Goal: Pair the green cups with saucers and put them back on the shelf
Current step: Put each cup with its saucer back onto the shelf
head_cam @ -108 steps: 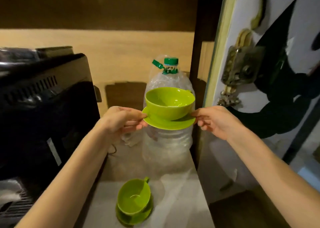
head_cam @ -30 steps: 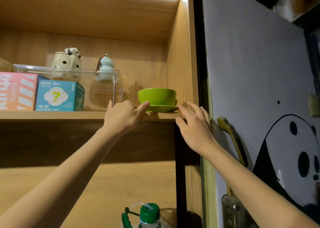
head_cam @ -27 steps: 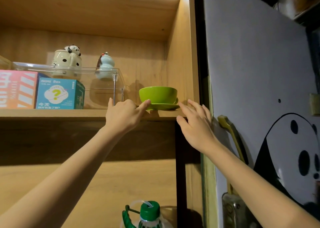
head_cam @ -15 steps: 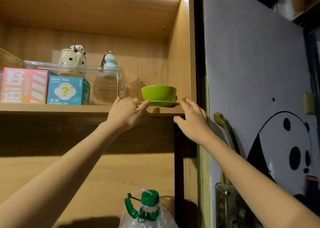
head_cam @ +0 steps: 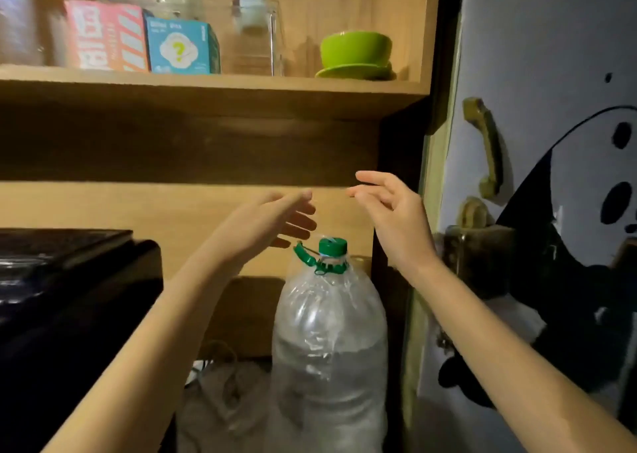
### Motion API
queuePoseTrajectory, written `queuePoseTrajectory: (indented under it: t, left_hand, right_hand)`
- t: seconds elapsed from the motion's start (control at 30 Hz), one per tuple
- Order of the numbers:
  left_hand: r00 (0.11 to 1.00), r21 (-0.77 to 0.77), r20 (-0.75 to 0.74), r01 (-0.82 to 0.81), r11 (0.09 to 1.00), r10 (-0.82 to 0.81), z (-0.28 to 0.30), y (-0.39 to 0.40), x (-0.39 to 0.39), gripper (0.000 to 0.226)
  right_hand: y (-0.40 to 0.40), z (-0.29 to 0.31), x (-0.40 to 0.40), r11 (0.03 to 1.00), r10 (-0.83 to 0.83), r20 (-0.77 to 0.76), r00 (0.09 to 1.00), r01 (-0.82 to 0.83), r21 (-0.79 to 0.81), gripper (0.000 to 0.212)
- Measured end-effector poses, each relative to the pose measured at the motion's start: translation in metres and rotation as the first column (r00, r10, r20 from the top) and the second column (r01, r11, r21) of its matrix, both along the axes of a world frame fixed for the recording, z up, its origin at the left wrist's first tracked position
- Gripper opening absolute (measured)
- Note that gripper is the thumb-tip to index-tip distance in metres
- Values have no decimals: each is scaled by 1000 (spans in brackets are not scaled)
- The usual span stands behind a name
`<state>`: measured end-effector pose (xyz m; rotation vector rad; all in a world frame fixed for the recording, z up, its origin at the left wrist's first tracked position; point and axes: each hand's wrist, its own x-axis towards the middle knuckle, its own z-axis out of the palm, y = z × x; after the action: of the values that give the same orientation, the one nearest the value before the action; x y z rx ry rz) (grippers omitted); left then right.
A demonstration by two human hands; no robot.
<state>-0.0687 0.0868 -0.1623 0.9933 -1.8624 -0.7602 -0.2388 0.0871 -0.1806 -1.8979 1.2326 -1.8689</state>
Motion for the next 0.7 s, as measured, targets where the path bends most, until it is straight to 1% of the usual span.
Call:
queuePoseTrajectory:
  t: [0.13, 0.23, 0.37, 0.47, 0.57, 0.7]
  left_hand:
    - [993, 121, -114, -25, 992, 39, -94, 31, 22, 31]
    - [986, 205, -113, -93, 974, 118, -166, 51, 39, 22]
    - [983, 340, -32, -160, 927, 181, -253, 74, 60, 24]
    - [969, 429, 33, -235, 872, 244, -308, 85, 71, 23]
    - [941, 470, 65, -322, 822, 332, -351, 97, 80, 24]
    - [897, 513, 109, -419, 749, 428, -396, 106, 91, 27]
  right_hand:
    - [33, -84, 10, 966, 172, 13, 985, -171, 193, 19]
    - [53, -150, 13, 909, 224, 39, 974, -223, 353, 17]
    - [66, -234, 20, 832, 196, 48, 979, -193, 521, 23]
    - [72, -295, 27, 754, 176, 31, 984, -155, 639, 19]
    - [79, -346, 35, 652, 181, 53, 982, -160, 741, 22]
    - [84, -391, 48, 547, 167, 59, 984, -142, 825, 24]
